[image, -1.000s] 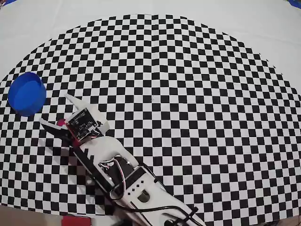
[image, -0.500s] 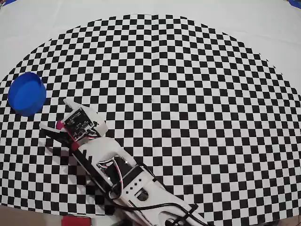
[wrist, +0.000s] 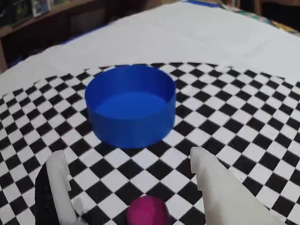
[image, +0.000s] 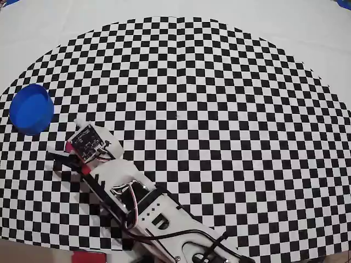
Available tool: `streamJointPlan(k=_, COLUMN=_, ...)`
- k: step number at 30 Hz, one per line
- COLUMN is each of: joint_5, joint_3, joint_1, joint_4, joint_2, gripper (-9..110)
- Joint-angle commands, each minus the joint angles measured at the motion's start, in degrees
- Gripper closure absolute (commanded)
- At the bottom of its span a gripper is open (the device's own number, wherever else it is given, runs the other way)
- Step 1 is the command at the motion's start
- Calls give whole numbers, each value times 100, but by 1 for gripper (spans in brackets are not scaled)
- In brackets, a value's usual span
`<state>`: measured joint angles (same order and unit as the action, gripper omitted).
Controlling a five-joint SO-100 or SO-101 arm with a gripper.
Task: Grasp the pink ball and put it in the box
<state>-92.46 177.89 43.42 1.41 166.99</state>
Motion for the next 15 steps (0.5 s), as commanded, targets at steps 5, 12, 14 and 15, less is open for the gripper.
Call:
streamJointPlan(k=5, joint_5=-44, joint_3=-35, joint_1=53, joint_4=-448, joint_2=-536, gripper=71)
streamJointPlan(k=12, joint_5=-44, joint_3=-246, joint_1=44, joint_4=-475, joint_2=-1063, gripper=71)
streamJointPlan(k=14, joint_5=-44, joint_3=-325, joint_1=35, joint_4=-501, joint_2=-1257, gripper=71)
streamJointPlan(k=15, joint_5=-44, joint_3=-369, joint_1=35, joint_4=-519, joint_2=-1345, gripper=71)
